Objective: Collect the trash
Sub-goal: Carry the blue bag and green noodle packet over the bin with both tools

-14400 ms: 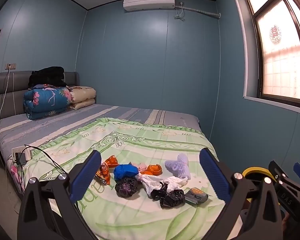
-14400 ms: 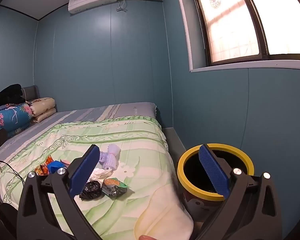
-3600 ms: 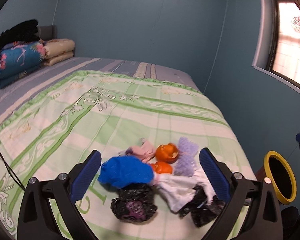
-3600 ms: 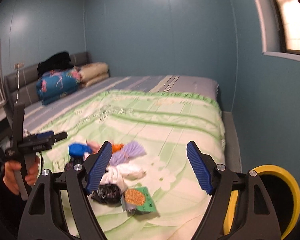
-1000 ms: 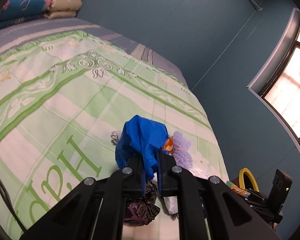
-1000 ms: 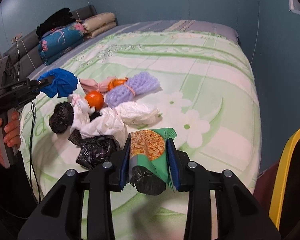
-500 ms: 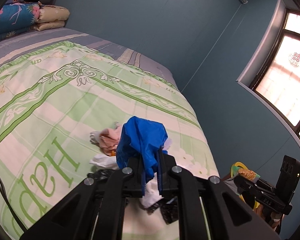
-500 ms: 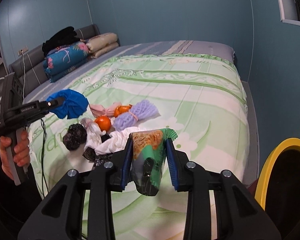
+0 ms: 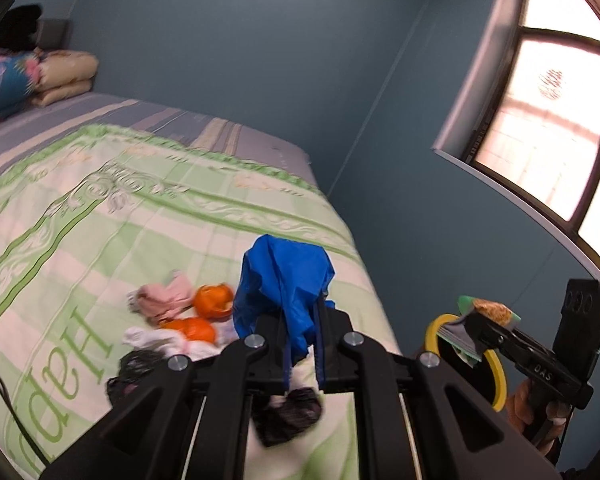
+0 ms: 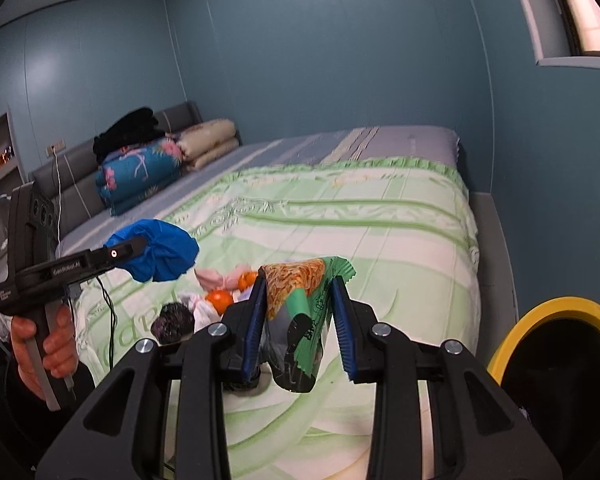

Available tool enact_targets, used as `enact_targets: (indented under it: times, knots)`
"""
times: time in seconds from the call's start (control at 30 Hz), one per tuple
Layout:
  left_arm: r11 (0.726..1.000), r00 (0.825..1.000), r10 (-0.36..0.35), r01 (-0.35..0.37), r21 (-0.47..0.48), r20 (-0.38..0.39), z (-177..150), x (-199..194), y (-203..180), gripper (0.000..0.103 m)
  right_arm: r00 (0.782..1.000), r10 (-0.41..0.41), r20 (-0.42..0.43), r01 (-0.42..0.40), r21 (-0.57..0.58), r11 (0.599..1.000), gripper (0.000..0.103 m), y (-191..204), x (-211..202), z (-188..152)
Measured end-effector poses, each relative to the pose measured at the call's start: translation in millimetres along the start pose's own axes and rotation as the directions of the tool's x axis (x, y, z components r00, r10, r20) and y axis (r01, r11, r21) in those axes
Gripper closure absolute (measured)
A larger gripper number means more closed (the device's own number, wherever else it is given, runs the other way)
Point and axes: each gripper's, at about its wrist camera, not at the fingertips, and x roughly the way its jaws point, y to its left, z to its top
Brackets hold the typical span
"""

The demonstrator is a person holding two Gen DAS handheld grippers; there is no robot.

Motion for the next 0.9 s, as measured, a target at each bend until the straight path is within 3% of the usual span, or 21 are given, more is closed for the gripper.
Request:
enact_targets:
  times: [0.2, 0.43, 0.9]
  knots:
    - [0.997, 0.998, -0.059, 0.059, 0.047, 0.003, 8, 5, -38, 0.096, 0.995, -0.031, 0.09, 0.027, 0.04, 0.999, 0.072, -16, -33, 13]
    - [0.986, 0.991, -0.133, 0.132, 0.106, 0.0, 13, 13, -83, 0.096, 0.976, -0.097, 0.197, 0.077, 0.104, 0.992, 0.072, -43, -76, 24]
    - [0.928, 0.951, -0.296, 0.307, 0.209, -0.082, 7, 48, -184, 0.096, 0.888, -0.312, 0.338, 0.25, 0.215, 0.944, 0.072, -84, -151, 30]
